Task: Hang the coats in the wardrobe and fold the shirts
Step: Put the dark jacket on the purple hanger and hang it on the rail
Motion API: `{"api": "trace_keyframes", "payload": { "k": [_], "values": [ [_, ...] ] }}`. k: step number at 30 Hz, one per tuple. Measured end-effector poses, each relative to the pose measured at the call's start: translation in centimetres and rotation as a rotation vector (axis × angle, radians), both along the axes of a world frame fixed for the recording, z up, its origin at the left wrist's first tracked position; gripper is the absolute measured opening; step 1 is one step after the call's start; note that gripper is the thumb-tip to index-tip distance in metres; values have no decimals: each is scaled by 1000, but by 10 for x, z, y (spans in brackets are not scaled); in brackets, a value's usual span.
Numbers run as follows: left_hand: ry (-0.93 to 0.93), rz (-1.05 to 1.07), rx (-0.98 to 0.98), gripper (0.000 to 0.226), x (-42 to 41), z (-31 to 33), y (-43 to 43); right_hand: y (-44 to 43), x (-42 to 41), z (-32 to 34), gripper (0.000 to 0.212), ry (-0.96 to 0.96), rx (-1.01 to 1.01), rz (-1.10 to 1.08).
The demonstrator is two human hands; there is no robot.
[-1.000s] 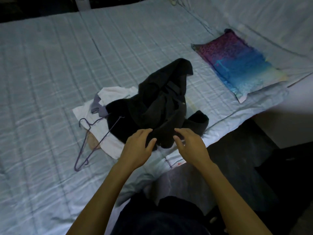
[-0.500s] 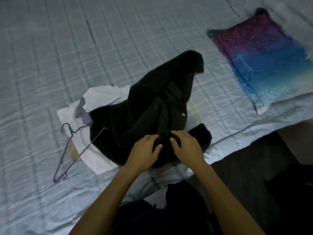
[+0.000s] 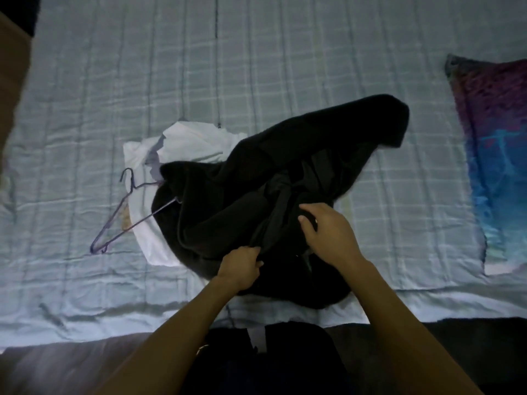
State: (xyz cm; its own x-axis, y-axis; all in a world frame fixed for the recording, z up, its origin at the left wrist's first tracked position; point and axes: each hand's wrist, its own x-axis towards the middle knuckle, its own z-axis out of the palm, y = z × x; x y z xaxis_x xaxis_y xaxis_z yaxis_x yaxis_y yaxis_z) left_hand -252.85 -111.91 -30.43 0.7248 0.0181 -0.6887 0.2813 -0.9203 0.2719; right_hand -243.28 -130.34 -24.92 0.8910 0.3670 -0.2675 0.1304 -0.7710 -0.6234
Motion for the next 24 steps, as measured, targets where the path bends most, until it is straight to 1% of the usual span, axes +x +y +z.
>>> {"api": "trace_keyframes", "payload": {
  "k": [5,7,11,14,16,19,24],
  "values": [
    [-234,216,-114,20,12,37,27,29,0,9,36,30,-3,69],
    [-300,229,-173,17,24,52,36,42,-2,18,36,8,-6,90],
    [-309,193,-266,22,41,72,41,77,7,45,33,-59,28,115],
    [-283,198,-335,28,34,70,55,114,21,63,32,-115,26,178],
    [-260,213,-370,29,25,62,70,145,27,67,32,-114,17,238],
    [-280,264,-401,30,12,48,95,206,28,55,33,-101,-25,391],
    [-438,351,-486,32,5,44,144,313,19,15,33,-56,-71,621]
  ]
}}
